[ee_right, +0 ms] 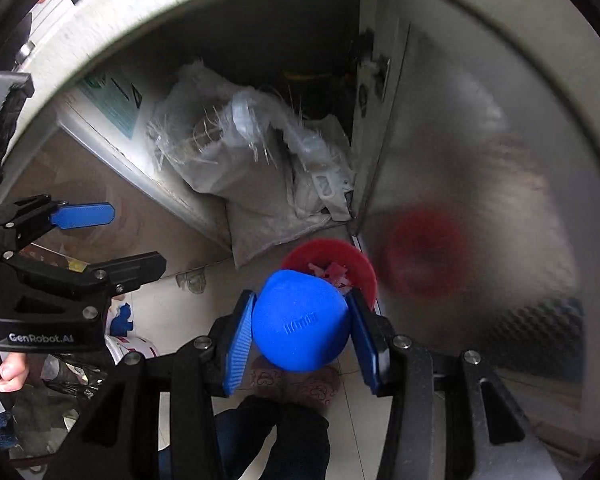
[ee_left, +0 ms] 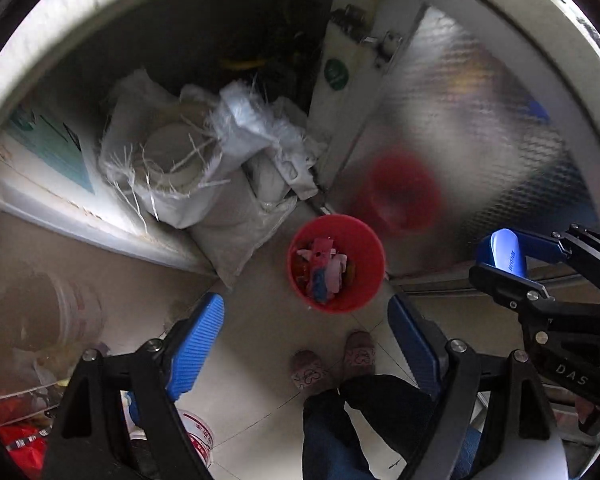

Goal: Collect trash

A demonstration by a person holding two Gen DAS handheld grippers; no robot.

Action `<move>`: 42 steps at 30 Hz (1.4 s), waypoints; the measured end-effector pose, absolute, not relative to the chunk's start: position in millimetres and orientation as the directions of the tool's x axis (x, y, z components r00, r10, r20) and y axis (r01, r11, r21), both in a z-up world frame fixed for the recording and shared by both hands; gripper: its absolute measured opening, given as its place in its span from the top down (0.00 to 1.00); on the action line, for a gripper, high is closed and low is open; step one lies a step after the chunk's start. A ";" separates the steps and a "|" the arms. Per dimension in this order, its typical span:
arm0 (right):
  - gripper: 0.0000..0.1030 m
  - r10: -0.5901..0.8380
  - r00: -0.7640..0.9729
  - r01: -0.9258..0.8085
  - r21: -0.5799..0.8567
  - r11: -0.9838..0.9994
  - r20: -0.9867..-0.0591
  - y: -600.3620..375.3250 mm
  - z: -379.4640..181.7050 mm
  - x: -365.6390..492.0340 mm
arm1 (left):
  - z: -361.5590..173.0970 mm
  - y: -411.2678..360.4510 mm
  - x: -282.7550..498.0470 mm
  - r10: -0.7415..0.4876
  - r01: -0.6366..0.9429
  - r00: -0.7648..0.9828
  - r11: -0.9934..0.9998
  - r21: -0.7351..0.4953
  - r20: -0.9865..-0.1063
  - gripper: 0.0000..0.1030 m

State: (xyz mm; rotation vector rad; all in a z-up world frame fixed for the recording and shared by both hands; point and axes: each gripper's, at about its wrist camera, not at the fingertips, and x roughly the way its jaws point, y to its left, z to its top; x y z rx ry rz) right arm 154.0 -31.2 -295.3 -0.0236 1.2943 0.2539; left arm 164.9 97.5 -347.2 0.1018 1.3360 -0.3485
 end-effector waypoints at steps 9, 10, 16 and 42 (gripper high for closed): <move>0.58 0.182 0.262 -0.246 0.117 0.962 -0.948 -29.1 -316.7 157.8 | -365.2 102.5 166.9 -0.160 0.281 0.176 0.954 -0.106 -0.971 0.20; 0.51 0.186 0.263 -0.246 0.121 0.962 -0.947 -29.3 -317.6 157.9 | -364.9 102.3 166.7 -0.157 0.283 0.178 0.954 -0.102 -0.971 0.20; 0.23 0.186 0.259 -0.236 0.124 0.964 -0.948 -30.6 -311.7 156.6 | -356.3 100.1 166.1 -0.133 0.300 0.187 0.951 -0.072 -0.973 0.20; 0.07 -0.006 0.539 -0.024 -0.023 0.999 -0.842 -49.2 -121.2 118.0 | -150.8 86.6 135.6 -0.206 0.416 0.419 0.909 -0.015 -0.884 0.16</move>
